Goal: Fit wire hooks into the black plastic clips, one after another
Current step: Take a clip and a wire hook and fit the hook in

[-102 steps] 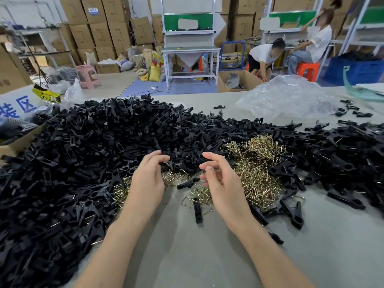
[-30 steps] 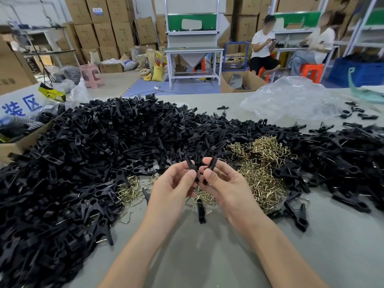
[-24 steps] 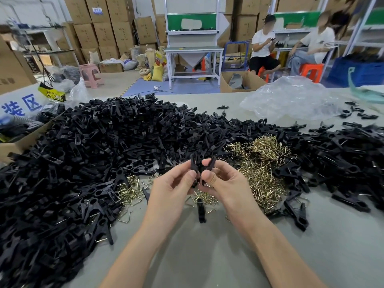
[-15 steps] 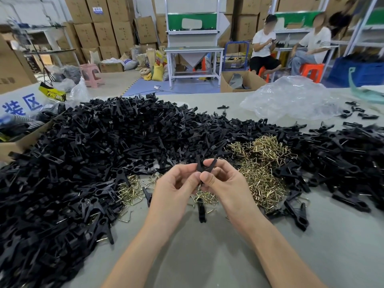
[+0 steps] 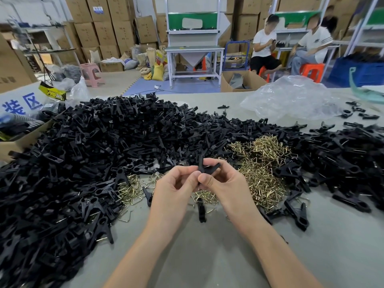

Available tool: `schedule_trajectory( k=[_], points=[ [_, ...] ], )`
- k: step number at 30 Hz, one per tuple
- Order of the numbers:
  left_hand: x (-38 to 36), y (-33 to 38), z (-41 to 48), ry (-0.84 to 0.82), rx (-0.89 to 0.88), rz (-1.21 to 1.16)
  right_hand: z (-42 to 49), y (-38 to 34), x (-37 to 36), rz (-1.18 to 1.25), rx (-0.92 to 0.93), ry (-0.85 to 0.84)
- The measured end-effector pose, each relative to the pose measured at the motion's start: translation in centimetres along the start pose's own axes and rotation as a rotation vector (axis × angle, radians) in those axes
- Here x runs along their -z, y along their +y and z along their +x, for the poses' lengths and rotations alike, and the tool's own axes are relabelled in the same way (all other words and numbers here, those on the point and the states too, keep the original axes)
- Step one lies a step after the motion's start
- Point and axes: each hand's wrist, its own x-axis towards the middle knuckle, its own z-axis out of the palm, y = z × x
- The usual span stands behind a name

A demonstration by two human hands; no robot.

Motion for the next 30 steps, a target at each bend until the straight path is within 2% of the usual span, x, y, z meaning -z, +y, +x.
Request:
schedule_trajectory(
  k=[4,21,26,30],
  points=[
    [-0.14,-0.13,0.02,0.027,-0.013,-0.021,0.00,0.00,-0.05,-0.066,0.042,0.011],
    [-0.27,-0.28,-0.04,0.025,-0.046,-0.035,0.13,0.01,-0.11,0.030,0.022,-0.001],
    [-0.26,-0.79,-0.24,0.037,-0.101,0.143,-0.21,-0.05,-0.18,-0.037,0.040,0.011],
    [-0.76,-0.79,-0.86,-0.056,-0.225,0.373,-0.19,-0.35,0.05,0.015,0.038,0.029]
  ],
)
